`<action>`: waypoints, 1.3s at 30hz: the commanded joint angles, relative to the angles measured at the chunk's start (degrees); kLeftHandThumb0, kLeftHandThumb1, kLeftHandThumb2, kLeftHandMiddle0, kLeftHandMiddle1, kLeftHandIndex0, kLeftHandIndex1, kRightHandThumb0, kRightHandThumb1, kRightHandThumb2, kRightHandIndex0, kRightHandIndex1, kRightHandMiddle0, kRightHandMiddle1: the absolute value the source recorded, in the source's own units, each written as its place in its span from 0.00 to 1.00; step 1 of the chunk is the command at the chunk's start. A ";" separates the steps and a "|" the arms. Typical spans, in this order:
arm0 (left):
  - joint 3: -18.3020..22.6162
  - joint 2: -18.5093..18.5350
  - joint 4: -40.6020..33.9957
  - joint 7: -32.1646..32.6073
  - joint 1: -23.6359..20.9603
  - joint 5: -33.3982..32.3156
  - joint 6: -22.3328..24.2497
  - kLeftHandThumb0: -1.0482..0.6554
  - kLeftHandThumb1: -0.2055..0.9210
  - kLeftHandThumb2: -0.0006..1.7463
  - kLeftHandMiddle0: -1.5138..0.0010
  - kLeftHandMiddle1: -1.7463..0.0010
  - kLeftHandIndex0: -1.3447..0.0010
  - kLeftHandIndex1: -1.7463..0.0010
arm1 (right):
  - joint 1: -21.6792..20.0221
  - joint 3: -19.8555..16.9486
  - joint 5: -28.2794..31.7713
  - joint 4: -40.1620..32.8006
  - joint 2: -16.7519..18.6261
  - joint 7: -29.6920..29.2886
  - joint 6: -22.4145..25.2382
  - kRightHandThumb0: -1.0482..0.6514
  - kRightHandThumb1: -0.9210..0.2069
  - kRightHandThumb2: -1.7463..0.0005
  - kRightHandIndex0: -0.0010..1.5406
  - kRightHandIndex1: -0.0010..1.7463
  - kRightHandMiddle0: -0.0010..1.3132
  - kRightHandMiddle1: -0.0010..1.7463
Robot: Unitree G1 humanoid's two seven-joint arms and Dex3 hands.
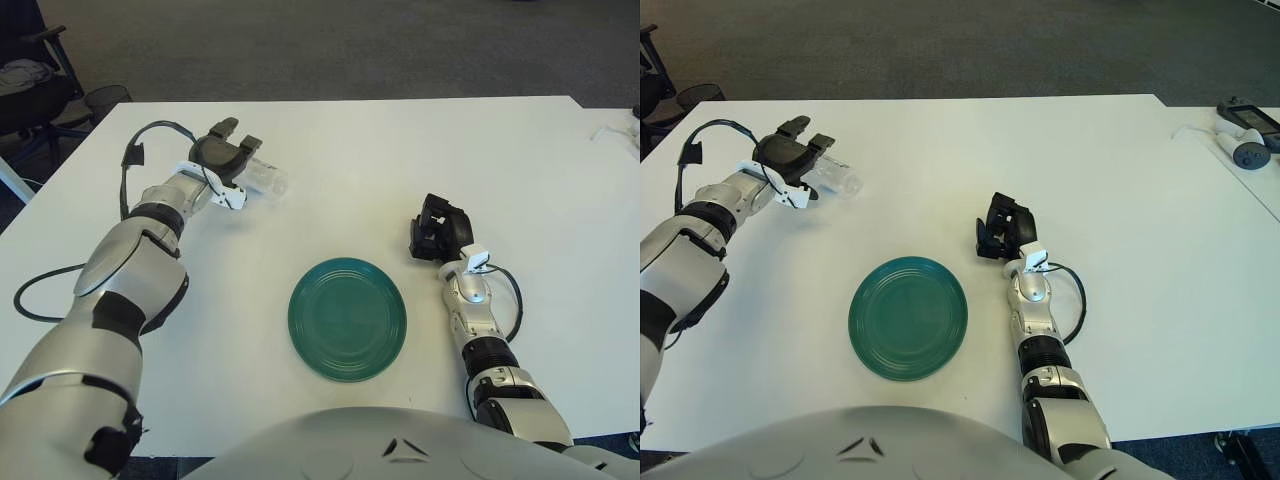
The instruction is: Put the bottle into the plate.
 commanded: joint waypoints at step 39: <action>-0.23 -3.34 1.12 -2.13 -2.69 -0.62 2.78 0.10 0.93 0.00 0.86 0.98 1.00 0.59 | 3.67 0.70 -0.59 2.35 0.96 -0.85 0.71 0.58 0.60 0.23 0.78 1.00 0.78 1.00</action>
